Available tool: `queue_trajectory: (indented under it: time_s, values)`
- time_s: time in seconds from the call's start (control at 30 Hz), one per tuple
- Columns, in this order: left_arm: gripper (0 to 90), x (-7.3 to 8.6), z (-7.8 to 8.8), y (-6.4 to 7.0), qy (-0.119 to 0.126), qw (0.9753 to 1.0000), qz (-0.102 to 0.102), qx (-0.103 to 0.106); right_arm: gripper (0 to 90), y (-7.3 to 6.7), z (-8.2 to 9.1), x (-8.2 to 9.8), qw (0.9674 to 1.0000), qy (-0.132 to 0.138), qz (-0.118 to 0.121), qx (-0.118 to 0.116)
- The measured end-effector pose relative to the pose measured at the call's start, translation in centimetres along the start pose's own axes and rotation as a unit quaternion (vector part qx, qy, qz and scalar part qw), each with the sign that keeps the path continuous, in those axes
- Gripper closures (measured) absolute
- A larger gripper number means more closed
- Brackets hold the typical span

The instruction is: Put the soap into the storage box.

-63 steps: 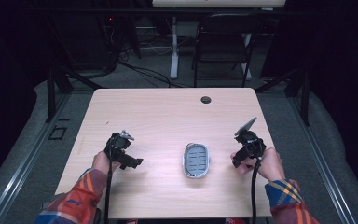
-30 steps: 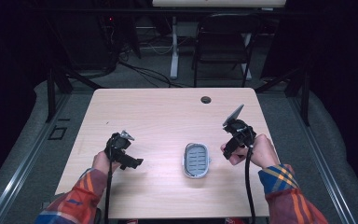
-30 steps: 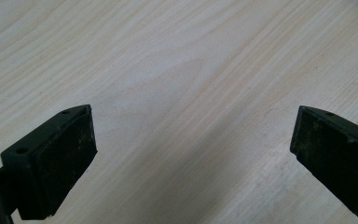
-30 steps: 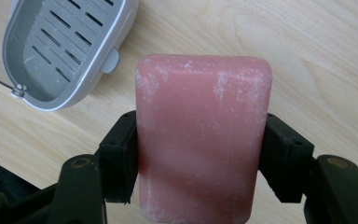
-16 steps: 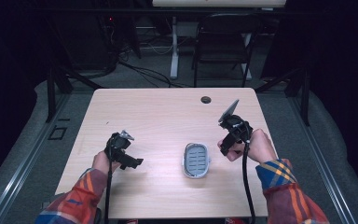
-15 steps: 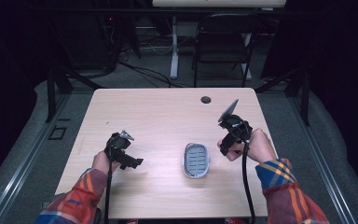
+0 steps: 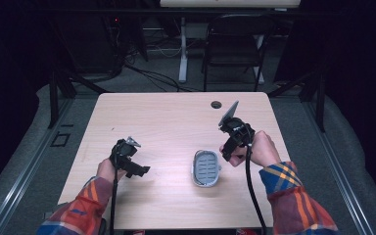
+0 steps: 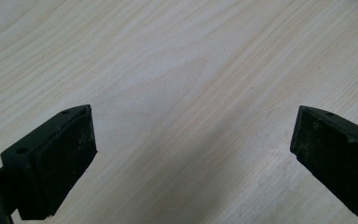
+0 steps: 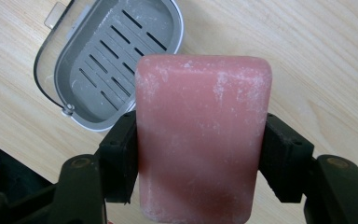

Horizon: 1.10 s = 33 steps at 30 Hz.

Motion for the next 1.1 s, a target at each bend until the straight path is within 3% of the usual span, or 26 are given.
queue_trajectory:
  time_s: [0.63,0.8,1.03,1.1]
  values:
    - [0.2,0.0,0.0,0.0,0.001,1.0,0.0,-0.001,37.3,-1.5,-2.4,-1.8,0.9996,-0.027,0.006,-0.002]
    - [0.2,0.0,0.0,0.0,0.002,1.0,0.0,0.0,37.2,-1.7,-2.8,-2.0,0.9989,-0.046,0.013,0.001]
    - [0.2,0.0,0.1,0.0,0.002,1.0,0.0,-0.001,37.2,-2.1,-4.0,-2.5,0.9989,-0.048,0.002,0.003]
    - [0.2,0.0,0.1,0.0,0.002,1.0,0.0,0.0,37.2,-2.2,-4.2,-2.5,0.9981,-0.061,0.006,0.004]
Point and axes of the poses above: each handheld gripper's, and its own axes: z roughly backward along the jaws, x roughly out of its underside, y roughly to its right, the point moved 10 cm from there along -z, roughly forward along the jaws, and after that the axes turned 8 degrees about -x, right-handed, at the moved point
